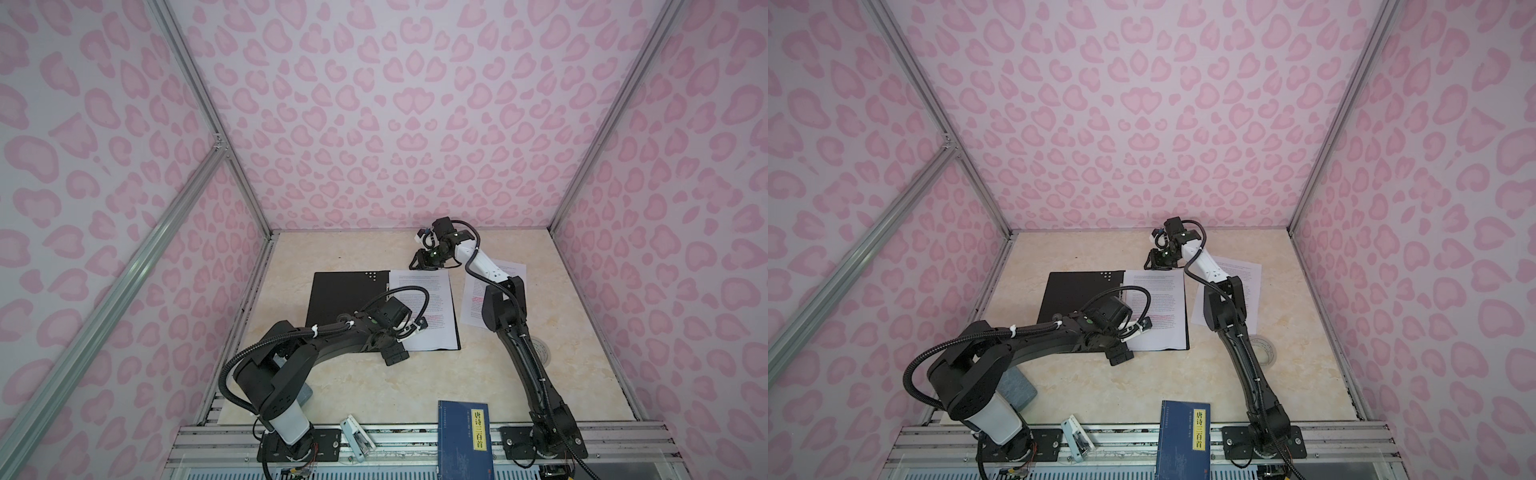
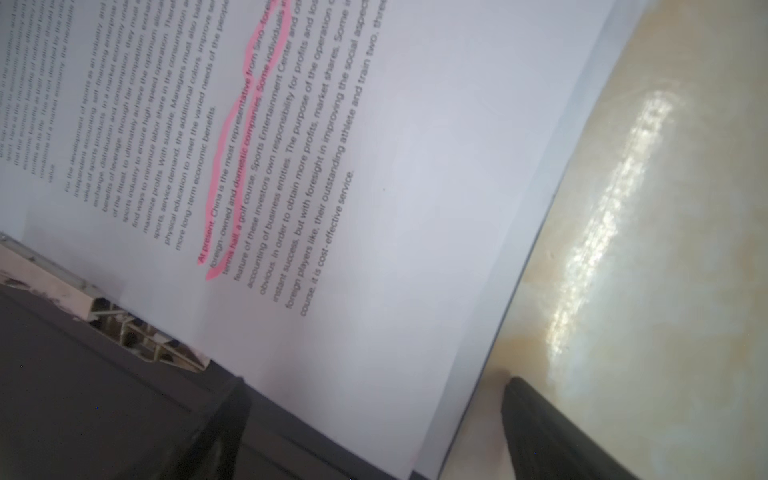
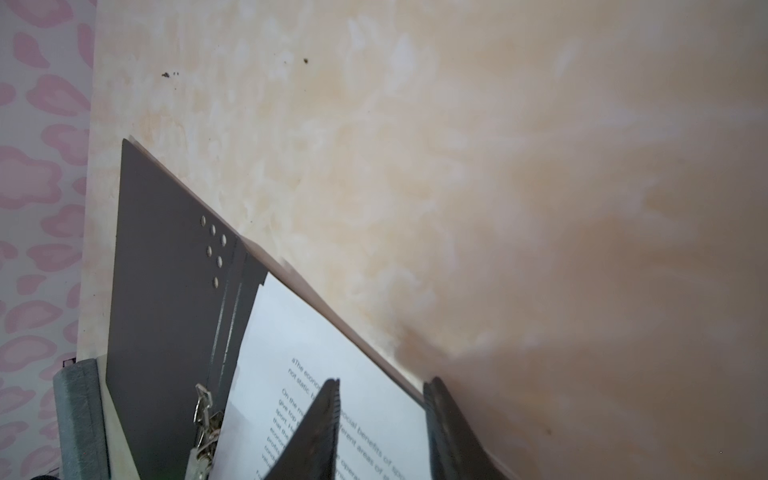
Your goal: Put the files into the folder
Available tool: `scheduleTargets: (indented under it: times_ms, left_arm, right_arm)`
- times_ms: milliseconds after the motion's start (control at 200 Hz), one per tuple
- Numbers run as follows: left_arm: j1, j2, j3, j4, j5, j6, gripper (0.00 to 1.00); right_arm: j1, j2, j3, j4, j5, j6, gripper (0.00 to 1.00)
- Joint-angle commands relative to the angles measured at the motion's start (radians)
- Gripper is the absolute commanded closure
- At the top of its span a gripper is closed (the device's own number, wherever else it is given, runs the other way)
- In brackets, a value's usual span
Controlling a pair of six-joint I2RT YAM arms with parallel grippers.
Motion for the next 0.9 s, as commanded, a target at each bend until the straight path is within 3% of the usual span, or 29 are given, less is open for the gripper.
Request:
scheduleTargets:
  times_ms: [0, 250, 565, 895]
  left_arm:
    - [0.0, 0.028, -0.024, -0.101, -0.085, 0.024, 0.03]
    - [-0.001, 0.023, -0.027, -0.101, -0.084, 0.02, 0.03]
    - [-0.002, 0.033, -0.022, -0.096, -0.08, -0.001, 0.03]
    - [-0.011, -0.011, -0.034, -0.136, -0.06, 0.0, 0.03]
  right_arm:
    - [0.001, -0.007, -0.003, -0.078, 0.005, -0.02, 0.63]
    - [0.001, -0.025, -0.004, -0.087, 0.03, -0.023, 0.62]
    - [-0.03, -0.148, -0.014, 0.03, 0.154, 0.097, 0.59]
    - [-0.108, -0.209, -0.144, 0.051, 0.209, 0.146, 0.61]
